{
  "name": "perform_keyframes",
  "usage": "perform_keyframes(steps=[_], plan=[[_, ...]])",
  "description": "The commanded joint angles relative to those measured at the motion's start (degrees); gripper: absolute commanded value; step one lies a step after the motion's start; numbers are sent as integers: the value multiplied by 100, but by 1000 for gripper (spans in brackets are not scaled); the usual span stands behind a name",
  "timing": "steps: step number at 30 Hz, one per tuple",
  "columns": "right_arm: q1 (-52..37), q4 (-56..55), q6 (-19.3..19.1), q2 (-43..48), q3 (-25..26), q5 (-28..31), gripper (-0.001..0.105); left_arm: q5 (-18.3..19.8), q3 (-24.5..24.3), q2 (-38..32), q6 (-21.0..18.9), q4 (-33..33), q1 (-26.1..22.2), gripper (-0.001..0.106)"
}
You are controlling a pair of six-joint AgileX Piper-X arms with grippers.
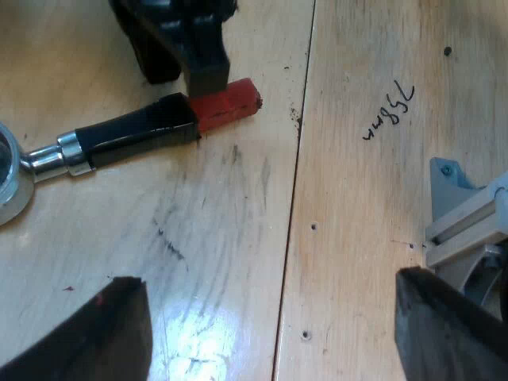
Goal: Put the handle in the coffee machine
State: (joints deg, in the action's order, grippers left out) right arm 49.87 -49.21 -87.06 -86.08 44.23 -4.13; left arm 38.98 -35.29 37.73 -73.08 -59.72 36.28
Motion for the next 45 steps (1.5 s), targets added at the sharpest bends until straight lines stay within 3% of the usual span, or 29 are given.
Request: perform_keyframes(steps=[1,8,13,18,25,30,37,45], plan=[[48,189,151,-99,0,-228,0,-71,-11,-1,3,44,18,66],[356,664,582,-189,0,-527,0,-99,-11,-1,3,32,-548,66],[776,1103,1062,-396,0,-788,0,-99,-11,-1,3,-158,-1214,66],[1177,1592,1513,-627,52,-896,0,-87,-11,-1,3,-346,-1506,66],[1486,2118,1902,-857,223,-975,0,-87,-11,-1,3,-400,-1580,66],[1506,3198,2566,-975,319,-956,0,-235,-11,-1,3,-570,-1580,66],[1506,4242,2724,-975,319,-776,0,-590,-11,-1,136,-584,-2088,66],[1506,3693,2796,-882,319,-751,0,-590,-11,-1,136,-615,-2228,66]])
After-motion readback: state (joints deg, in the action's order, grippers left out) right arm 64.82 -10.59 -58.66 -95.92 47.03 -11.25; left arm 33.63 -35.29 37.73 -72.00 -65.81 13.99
